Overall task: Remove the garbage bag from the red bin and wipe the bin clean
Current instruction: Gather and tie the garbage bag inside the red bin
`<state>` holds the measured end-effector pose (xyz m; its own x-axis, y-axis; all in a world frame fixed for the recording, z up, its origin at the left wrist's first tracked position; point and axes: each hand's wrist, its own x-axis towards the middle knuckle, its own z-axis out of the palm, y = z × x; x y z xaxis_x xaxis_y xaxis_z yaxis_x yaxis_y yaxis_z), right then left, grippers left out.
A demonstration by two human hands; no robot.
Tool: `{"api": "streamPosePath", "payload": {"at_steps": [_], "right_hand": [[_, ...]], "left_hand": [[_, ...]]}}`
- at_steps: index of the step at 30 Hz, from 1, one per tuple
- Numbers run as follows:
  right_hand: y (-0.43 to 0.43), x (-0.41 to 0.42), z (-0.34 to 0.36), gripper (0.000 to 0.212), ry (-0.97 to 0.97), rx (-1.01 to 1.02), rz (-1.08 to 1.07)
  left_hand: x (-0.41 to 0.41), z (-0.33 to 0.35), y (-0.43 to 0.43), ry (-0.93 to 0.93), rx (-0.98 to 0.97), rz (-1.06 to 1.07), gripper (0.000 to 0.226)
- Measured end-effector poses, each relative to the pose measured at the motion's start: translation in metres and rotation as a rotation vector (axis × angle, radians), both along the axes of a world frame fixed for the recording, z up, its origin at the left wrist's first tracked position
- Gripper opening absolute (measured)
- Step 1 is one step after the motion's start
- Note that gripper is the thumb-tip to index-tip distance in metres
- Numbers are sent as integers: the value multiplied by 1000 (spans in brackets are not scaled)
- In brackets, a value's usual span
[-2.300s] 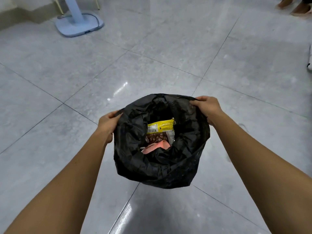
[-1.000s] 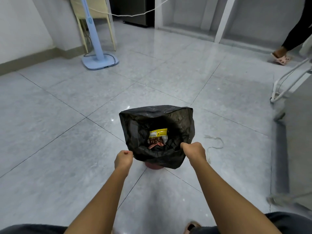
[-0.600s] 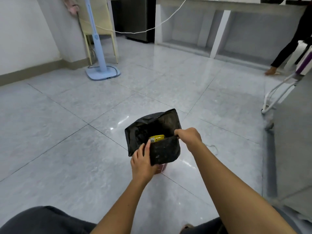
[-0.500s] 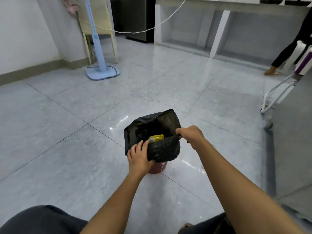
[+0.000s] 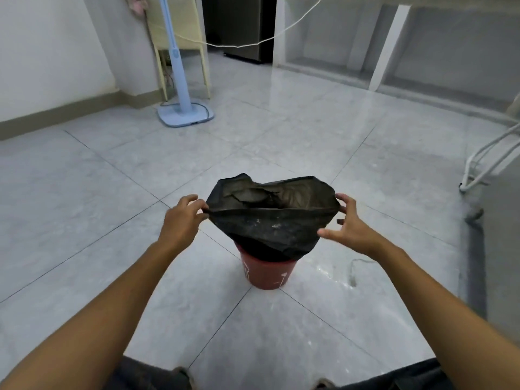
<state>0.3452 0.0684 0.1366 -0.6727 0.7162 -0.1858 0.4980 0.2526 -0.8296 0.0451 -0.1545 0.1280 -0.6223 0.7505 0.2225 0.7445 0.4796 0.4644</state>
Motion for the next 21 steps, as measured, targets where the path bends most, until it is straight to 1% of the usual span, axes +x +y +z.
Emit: {"api": "streamPosePath", "payload": {"at_steps": [1,2,3,4,5,6,7,8,9,10,11,12,14,16,18,21], "right_hand": [[-2,-3,-3,119,-33,27,42],[-4,-7,-7,129,-47,61,31],[-6,-13,-12,134,-47,74,-24],[-9,-21,-15,136,-32,71,-102],[-13,-28,-17,135,-19,72,-184],[-15,-36,-18,130,-16,88,-247],[-16,-41,-19,120,-35,116,-286],[-15,-45,-20,102,-58,151,-309],[-13,-49,-20,73,-72,183,-325],[-11,-51,-18,42,-65,187,-332],[-9,-52,-16,19,-45,164,-330],[-8,-52,-14,9,-20,129,-318],[-3,-52,-10,8,5,78,-281],[1,-53,-5,10,-3,67,-226],[1,-59,-1,10,-12,43,-162],[-4,-74,-2,9,-42,30,-28]], "left_hand": [[0,2,3,-79,39,-19,8],[2,0,6,-177,78,-23,10],[5,-3,10,-310,126,4,22],[10,-5,13,-486,171,58,44],[14,-8,16,-677,186,120,72],[17,-13,18,-837,152,163,96],[21,-19,19,-934,75,161,114],[23,-27,20,-979,-16,127,125],[26,-36,21,-994,-77,94,132],[28,-42,24,-995,-90,83,136],[30,-47,30,-1002,-51,98,138],[31,-49,36,-1011,24,128,136],[34,-51,53,-1015,198,185,125],[39,-48,69,-1032,306,161,106],[46,-46,81,-1017,300,33,83],[63,-48,94,-992,245,-131,61]]}}
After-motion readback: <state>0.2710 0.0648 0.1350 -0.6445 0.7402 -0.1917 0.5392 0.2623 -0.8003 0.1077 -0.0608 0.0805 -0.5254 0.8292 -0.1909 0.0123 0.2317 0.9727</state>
